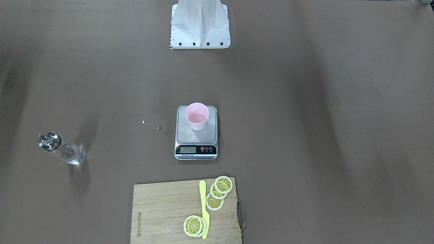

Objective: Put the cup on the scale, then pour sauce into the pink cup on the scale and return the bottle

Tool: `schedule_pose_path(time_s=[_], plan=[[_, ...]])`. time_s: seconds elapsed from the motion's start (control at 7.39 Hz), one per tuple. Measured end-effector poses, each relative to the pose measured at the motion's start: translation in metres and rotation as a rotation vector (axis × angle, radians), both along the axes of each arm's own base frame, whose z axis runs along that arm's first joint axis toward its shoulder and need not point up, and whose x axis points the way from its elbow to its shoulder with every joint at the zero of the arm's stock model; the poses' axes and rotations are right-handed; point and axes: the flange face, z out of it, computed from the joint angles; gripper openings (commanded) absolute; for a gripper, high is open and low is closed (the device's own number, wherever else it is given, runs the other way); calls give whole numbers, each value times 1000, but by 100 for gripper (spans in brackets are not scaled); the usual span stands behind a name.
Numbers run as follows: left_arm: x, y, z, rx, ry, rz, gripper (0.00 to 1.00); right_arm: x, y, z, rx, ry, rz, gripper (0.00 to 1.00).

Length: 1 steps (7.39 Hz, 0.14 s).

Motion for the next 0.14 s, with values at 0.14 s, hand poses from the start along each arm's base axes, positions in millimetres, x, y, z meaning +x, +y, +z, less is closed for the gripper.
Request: schedule_pose_path(time_s=[0.14], plan=[[0,0,0,1,0,0,99,0,0,0,1,1,0,100]])
